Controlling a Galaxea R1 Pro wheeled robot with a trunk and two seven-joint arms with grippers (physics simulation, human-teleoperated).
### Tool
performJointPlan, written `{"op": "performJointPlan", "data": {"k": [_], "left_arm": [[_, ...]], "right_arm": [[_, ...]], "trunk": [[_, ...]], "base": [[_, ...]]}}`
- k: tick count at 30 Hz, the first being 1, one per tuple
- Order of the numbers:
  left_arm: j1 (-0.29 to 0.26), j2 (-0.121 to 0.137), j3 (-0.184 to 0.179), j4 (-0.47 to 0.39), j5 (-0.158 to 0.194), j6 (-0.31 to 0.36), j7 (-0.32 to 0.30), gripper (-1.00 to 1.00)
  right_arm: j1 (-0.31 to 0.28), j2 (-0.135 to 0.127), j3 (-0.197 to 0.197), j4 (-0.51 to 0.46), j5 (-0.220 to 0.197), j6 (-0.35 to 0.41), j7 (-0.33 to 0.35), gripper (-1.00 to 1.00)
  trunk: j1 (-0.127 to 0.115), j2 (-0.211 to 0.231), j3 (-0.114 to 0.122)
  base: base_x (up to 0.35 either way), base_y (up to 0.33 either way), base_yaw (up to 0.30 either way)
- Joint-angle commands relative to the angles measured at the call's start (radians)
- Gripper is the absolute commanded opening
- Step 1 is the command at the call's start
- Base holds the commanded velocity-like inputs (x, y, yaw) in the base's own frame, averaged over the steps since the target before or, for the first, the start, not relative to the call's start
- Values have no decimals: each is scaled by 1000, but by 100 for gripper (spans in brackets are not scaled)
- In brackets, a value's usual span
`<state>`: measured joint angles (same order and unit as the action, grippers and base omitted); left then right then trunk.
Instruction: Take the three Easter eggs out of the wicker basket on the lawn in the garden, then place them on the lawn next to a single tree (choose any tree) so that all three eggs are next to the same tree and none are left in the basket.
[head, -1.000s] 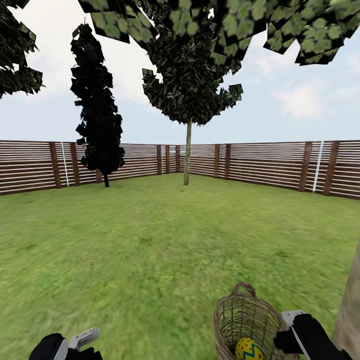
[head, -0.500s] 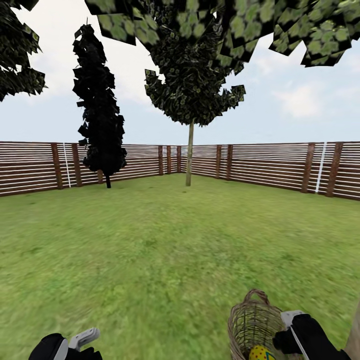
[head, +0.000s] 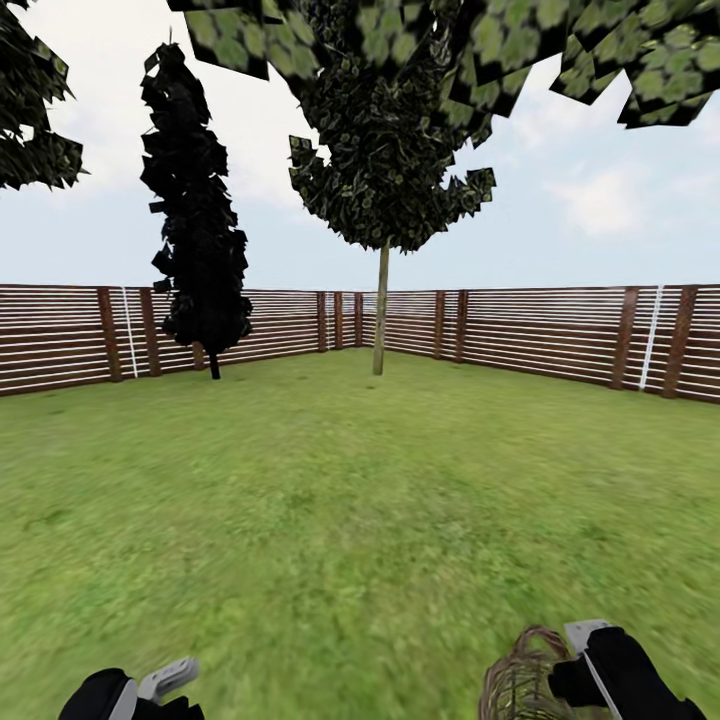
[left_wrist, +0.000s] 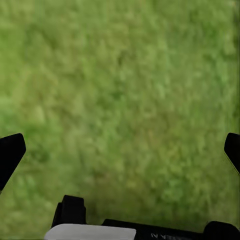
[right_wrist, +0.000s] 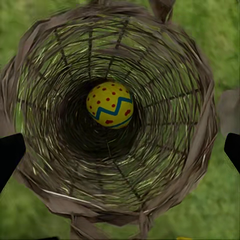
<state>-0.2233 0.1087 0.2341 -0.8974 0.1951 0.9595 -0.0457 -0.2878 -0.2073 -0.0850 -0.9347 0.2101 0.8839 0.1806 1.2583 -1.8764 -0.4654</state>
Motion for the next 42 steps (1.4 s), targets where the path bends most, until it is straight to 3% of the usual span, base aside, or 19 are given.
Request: {"op": "performJointPlan", "data": {"k": [1, 7, 14, 22, 31, 33, 36, 42], "left_arm": [[-1, -1, 2, 3, -2, 4, -5, 100], [-1, -19, 1, 17, -3, -10, -5, 100], [-1, -20, 2, 18, -2, -15, -5, 100], [-1, -18, 5, 18, -2, -15, -6, 100], [-1, -14, 11, 17, 3, -16, -6, 100], [-1, -14, 11, 17, 4, -16, -6, 100], [-1, -12, 13, 17, 4, -16, -6, 100], [-1, -14, 12, 18, 2, -18, -6, 100]], "right_arm": [[-1, 0, -2, -2, 11, 3, 10, 100], [-1, 0, -2, -3, 11, 4, 10, 100], [-1, 3, 0, -1, 13, 3, 9, 100], [-1, 9, 2, 2, 14, 3, 8, 100], [-1, -2, -3, -1, 8, 3, 10, 100], [-1, -9, -8, 1, 9, 3, 11, 100], [-1, -61, -17, 14, 5, 3, 34, 100], [-1, -72, -15, 17, 10, 4, 46, 100]], "trunk": [[1, -1, -1], [1, -1, -1], [1, -1, -1], [31, -57, -26], [66, -120, -55], [73, -134, -61], [85, -155, -70], [108, -197, -89]], "base": [[336, 0, 0], [336, 0, 0], [149, 0, 0], [4, 0, 0], [0, 0, 0], [0, 0, 0], [0, 0, 0], [0, 0, 0]]}}
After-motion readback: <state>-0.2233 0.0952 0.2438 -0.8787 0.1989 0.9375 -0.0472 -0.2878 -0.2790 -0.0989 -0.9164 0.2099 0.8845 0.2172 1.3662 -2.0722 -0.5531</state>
